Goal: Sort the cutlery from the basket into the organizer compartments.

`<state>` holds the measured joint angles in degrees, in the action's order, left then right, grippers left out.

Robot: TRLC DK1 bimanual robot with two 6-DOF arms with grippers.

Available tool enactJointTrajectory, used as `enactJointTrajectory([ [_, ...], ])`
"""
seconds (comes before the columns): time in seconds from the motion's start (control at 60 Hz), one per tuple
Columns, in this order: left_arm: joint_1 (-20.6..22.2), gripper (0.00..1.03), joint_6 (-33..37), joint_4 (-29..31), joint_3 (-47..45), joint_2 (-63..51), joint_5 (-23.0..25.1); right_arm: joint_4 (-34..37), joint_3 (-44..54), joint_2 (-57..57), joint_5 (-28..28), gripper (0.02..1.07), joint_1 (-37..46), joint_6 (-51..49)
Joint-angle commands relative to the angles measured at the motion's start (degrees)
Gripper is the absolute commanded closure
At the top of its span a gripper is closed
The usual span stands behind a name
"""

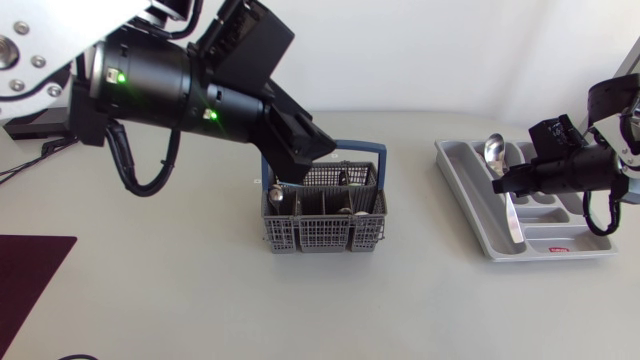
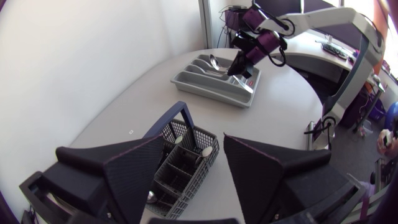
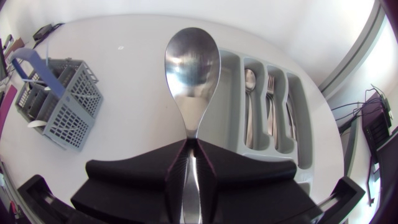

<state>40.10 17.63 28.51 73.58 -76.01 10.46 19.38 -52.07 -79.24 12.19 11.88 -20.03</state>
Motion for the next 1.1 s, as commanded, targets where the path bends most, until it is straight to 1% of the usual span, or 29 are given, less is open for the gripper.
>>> enactJointTrajectory([
  [0.0, 2.2, 0.37, 4.2, -0.1, -2.3, -0.9, -1.7, -2.1, -3.3, -4.0, 0.4, 0.93, 2.1, -1.6],
  [0.1, 4.4, 0.37, 6.6, -1.2, -3.8, -2.0, -4.5, -3.6, -5.8, -8.0, 0.4, 0.93, 3.9, -1.8],
  [0.25, 6.7, 0.37, 9.0, -3.2, -5.3, -4.0, -6.9, -4.9, -11.1, -14.6, 0.4, 0.93, 5.5, -1.6],
  [0.483, 7.0, 0.37, 12.0, -5.2, -5.9, -7.0, -8.3, -7.1, -19.0, -22.2, -0.3, 0.93, 6.3, 0.0],
  [0.633, 7.8, 0.37, 14.5, -7.8, -7.5, -8.2, -10.1, -8.2, -23.5, -26.6, -1.4, 0.93, 6.3, 0.8],
  [0.733, 8.1, 0.37, 15.5, -9.1, -8.4, -8.9, -10.3, -8.8, -26.4, -30.1, -1.9, 0.93, 6.4, 1.8],
  [0.817, 8.2, 0.37, 16.3, -10.3, -9.2, -9.4, -10.5, -8.9, -28.2, -32.8, -2.8, 0.93, 6.3, 2.5],
  [1.083, 8.0, 0.37, 19.5, -11.6, -9.6, -11.4, -11.0, -9.7, -31.5, -39.5, -4.8, 0.93, 5.9, 3.6],
])
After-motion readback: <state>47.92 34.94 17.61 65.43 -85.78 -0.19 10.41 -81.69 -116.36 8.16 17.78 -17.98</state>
